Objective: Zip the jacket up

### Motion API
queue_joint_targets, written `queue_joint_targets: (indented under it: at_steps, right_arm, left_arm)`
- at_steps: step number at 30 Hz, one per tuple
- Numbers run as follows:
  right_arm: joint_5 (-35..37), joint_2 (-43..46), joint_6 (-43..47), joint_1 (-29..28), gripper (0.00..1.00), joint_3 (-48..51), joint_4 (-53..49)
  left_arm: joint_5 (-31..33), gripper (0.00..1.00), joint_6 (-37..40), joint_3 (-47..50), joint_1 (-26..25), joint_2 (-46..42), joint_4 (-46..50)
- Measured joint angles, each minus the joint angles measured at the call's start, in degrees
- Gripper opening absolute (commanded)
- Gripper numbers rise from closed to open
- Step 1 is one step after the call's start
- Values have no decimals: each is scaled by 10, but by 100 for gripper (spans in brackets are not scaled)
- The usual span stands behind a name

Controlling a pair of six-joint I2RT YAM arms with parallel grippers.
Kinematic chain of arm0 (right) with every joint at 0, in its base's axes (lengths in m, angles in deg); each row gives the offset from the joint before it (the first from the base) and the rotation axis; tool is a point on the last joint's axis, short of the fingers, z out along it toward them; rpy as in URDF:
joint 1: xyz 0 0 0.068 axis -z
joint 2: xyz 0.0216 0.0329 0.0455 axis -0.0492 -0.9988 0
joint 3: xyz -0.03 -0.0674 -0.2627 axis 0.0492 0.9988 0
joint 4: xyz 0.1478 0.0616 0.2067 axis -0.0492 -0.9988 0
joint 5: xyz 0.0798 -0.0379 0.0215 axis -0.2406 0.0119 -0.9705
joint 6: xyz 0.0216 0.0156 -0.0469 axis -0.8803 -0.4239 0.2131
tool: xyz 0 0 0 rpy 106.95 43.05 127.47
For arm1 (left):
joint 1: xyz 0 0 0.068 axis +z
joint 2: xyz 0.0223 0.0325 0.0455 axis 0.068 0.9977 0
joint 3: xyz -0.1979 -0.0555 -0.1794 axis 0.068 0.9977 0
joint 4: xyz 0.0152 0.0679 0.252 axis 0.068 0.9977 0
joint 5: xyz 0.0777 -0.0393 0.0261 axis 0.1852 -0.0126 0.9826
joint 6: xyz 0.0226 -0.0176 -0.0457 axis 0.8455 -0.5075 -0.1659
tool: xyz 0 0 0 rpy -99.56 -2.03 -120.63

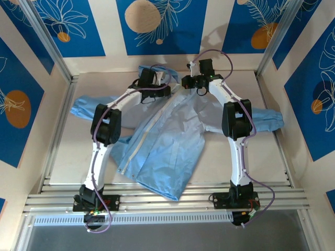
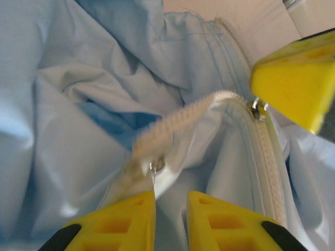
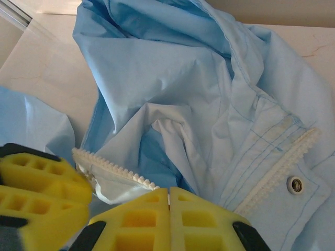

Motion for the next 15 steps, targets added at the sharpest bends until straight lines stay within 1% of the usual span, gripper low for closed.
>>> queue_joint_targets:
  at_steps: [5,7,11,15]
  right_arm:
    - [0,5,-9,-5,0,9,1]
    - [0,7,-12,-8,0,10,1]
    - [0,10,-20,-17,0,10,2]
    - [0,10,-28,-23,0,10,4]
  left_arm:
    - [24,38,2,-136,-4,81,58]
    - [38,41,4,-190,-4,111,73]
    - [56,41,9,-247,-4,143,72]
    - [54,41,2,-256,-4,157,34]
